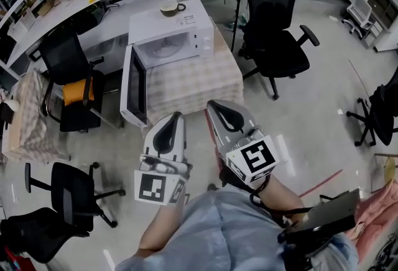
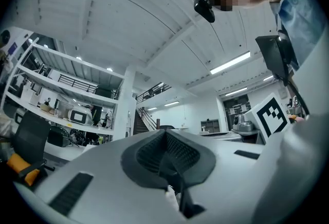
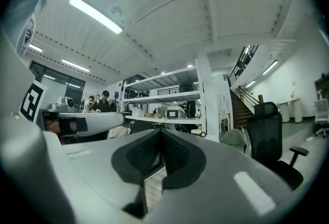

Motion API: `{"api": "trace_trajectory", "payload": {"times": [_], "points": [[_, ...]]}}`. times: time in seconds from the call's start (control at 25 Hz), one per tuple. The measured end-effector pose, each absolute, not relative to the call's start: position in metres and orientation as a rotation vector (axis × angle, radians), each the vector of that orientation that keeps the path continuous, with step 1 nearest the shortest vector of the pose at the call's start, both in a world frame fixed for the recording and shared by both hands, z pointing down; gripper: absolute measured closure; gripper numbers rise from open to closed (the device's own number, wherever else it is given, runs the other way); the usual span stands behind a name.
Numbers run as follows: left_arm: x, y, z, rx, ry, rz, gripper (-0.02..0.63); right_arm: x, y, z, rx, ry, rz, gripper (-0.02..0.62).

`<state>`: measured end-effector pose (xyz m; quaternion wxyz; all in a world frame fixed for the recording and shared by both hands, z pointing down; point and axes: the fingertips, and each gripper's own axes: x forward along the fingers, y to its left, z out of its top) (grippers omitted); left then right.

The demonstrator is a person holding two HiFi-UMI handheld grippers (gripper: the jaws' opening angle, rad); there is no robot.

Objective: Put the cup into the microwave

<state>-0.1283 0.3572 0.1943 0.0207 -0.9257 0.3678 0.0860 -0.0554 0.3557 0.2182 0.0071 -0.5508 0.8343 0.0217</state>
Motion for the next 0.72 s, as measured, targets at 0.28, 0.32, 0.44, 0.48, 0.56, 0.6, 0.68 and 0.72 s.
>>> {"api": "trace_trajectory", "payload": {"times": [0.28,0.32,0.44,0.48,0.56,0.6,0.68,0.72], "points": [[-0.092,0.305,0.206,-2.882,1.134,0.178,0.601,-0.018,0.301,0.225,-1.722,2.572,0.029,0.594],[-0.085,0.296,0.208,-2.886,1.132,0.163,0.601,-0.012,0.292,0.226,-1.718,2.569,0.019,0.594],[-0.065,0.274,0.210,-2.889,1.135,0.121,0.601,0.005,0.268,0.230,-1.700,2.568,-0.010,0.594],[-0.059,0.268,0.211,-2.887,1.139,0.110,0.601,0.011,0.261,0.231,-1.693,2.567,-0.021,0.594],[-0.049,0.254,0.211,-2.882,1.152,0.089,0.601,0.022,0.247,0.232,-1.681,2.563,-0.040,0.594],[-0.045,0.247,0.212,-2.878,1.159,0.077,0.601,0.027,0.240,0.232,-1.674,2.560,-0.046,0.594],[-0.036,0.233,0.213,-2.870,1.173,0.055,0.601,0.038,0.226,0.233,-1.662,2.556,-0.055,0.594],[-0.031,0.227,0.212,-2.865,1.178,0.048,0.601,0.044,0.219,0.232,-1.657,2.555,-0.058,0.594]]}}
